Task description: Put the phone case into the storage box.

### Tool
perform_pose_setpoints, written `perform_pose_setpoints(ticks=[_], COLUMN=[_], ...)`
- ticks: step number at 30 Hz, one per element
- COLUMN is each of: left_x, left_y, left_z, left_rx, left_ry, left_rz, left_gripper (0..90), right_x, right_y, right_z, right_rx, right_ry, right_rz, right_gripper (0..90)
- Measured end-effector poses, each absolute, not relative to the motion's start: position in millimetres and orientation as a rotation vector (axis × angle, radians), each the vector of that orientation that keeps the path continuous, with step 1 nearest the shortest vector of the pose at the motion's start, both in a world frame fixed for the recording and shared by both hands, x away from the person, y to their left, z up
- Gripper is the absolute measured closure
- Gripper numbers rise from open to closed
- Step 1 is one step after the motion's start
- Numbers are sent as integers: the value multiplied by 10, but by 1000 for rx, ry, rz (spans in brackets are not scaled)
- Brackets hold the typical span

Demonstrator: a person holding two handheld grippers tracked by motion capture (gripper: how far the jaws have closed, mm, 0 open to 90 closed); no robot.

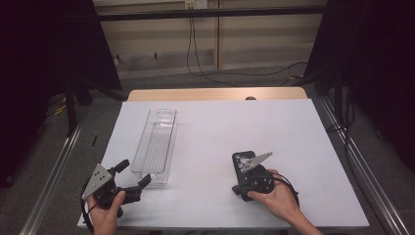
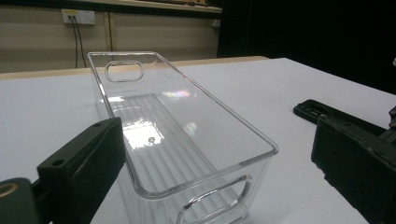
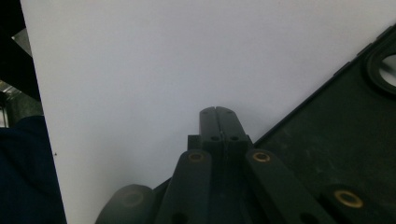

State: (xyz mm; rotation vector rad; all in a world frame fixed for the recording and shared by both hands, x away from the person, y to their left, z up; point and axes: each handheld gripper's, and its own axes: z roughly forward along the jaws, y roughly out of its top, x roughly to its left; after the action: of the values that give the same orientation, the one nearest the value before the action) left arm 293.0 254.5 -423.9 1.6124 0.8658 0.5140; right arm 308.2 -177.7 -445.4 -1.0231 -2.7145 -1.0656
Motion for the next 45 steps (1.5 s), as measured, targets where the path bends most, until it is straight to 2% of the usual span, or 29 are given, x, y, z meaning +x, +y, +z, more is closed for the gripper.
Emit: perform_pose_setpoints(ticks=[11,42,45], left_x=[2926,2933,2933], left_y=[2561,2562,2573], left_z=[-4238,-4233,-4233], left_rx=[1605,1605,1602], left_ry=[874,871,872], left_rz=[517,517,519], left_gripper=[30,30,30], right_x=[3020,3065,3058], right_y=[-2063,-2250,-2252], right_z=[-4506,-4517,-4506], right_rx=[-1056,-1092,-1078], right_ry=[-2687,-2706,-2703], right_rz=[-1162,-1207,-1234], right_gripper=[900,900,866])
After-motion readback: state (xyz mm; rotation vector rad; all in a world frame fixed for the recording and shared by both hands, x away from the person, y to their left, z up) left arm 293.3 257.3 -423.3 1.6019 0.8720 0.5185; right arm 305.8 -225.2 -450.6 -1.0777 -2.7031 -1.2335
